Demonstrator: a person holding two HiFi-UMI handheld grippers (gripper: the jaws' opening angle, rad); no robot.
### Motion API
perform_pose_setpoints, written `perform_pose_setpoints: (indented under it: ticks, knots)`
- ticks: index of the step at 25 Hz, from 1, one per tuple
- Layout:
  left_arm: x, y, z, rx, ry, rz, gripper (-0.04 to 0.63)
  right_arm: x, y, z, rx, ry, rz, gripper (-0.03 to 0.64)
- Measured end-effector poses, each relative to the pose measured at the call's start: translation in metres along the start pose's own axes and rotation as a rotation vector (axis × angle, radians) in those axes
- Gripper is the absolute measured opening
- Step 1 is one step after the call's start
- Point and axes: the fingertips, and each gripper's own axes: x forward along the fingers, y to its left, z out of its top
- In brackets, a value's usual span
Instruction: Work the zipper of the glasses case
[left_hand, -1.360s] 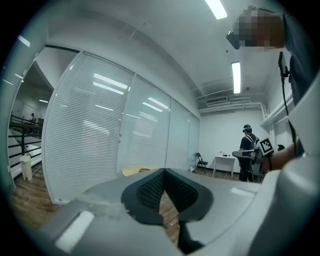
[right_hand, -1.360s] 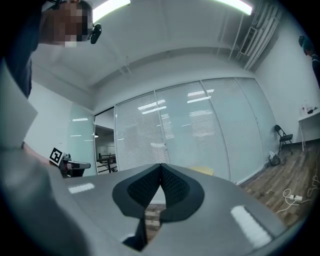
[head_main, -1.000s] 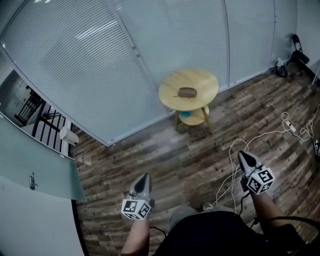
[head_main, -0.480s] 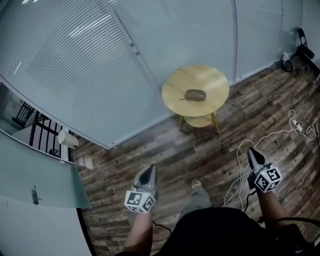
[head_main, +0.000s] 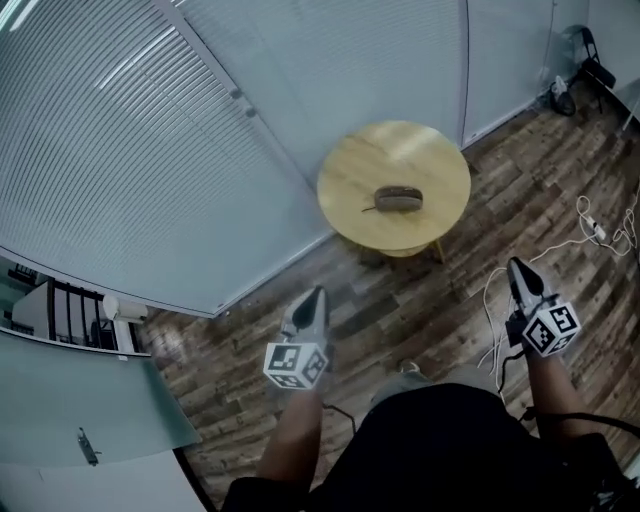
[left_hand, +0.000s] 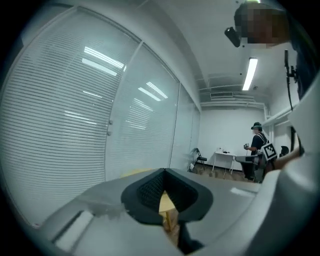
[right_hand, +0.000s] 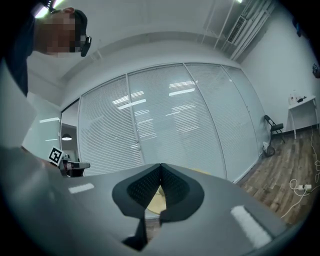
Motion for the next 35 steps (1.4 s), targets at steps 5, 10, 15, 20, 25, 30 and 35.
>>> perform_pose_setpoints:
  ticks: [5,10,15,20,25,30,35]
  knots:
    - [0.053,0.030,0.001,-0.076,0.030,-0.068,0.002,0.032,-0.017,-0.005,0.049,0.016,-0.057,0.006]
    - [0.090,0.053,0.008,-0.085,0.005,-0.078,0.002,0.092,-0.018,-0.006,0.019,0.030,-0.012,0.006]
    - [0.133,0.086,0.029,-0.075,0.011,-0.023,0.002,0.169,-0.044,-0.011,0.045,0.068,0.072,0.006]
    - [0.189,0.122,0.048,-0.060,0.026,0.017,0.002,0.242,-0.094,-0.017,0.034,0.130,0.063,0.006]
    - [0.246,0.165,0.051,-0.101,0.042,0.076,0.002,0.312,-0.130,-0.040,0.011,0.232,0.035,0.006]
    - [0.308,0.169,0.069,-0.116,0.039,0.075,0.002,0.353,-0.167,-0.059,-0.009,0.292,0.003,0.008]
    - [0.340,0.186,0.061,-0.076,0.081,0.035,0.002,0.391,-0.151,-0.082,-0.044,0.356,0.018,0.007]
